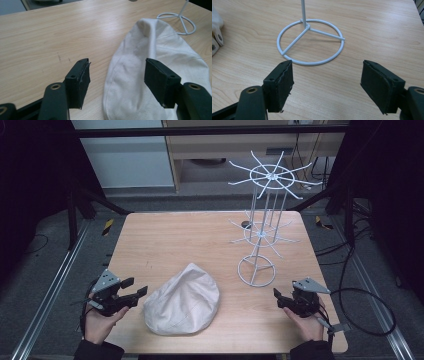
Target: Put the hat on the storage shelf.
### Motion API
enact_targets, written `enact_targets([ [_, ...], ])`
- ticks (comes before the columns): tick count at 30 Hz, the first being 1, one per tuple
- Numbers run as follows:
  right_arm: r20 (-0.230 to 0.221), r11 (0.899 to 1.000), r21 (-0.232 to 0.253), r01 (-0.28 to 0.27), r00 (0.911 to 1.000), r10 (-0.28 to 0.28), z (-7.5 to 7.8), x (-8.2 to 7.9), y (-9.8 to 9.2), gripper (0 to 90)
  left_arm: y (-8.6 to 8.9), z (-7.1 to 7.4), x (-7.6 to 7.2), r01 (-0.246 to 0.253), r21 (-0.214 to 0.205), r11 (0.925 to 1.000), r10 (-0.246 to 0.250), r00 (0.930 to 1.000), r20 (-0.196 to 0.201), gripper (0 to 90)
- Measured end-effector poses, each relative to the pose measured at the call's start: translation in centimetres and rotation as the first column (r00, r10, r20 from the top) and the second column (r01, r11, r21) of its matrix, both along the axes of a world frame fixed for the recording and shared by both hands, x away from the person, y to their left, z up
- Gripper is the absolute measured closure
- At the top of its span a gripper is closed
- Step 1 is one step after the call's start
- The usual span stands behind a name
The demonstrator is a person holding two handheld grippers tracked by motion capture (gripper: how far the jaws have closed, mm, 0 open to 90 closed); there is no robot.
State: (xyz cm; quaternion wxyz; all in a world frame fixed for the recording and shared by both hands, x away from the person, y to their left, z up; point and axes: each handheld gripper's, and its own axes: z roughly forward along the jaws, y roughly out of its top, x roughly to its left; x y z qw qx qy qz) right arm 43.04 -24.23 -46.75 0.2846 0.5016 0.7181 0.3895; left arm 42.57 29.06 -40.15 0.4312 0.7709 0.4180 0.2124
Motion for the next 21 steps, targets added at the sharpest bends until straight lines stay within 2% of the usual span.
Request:
enact_targets([
  [4,-0.005,1.0,0.002,-0.001,1.0,0.001,0.0,-0.1,0.2,26.8,-0.8,0.7,0.1,0.029,0.01,0.9995,-0.029,0.9995,0.01,35.8],
  [9,-0.013,1.0,0.005,-0.01,0.9999,0.01,-0.1,-0.2,0.3,27.2,-1.7,1.4,0.5,0.04,0.01,0.9991,-0.041,0.999,0.02,35.7],
  [16,-0.025,1.0,0.006,-0.02,0.9995,0.02,-0.1,-0.2,0.5,27.9,-3.9,2.0,1.0,0.096,0.052,0.994,-0.097,0.9953,0.011,35.7],
  [21,-0.028,1.0,0.002,-0.027,0.9992,0.027,-0.2,-0.2,0.5,27.9,-4.9,2.1,1.2,0.116,0.065,0.9912,-0.116,0.9933,0.001,35.7],
])
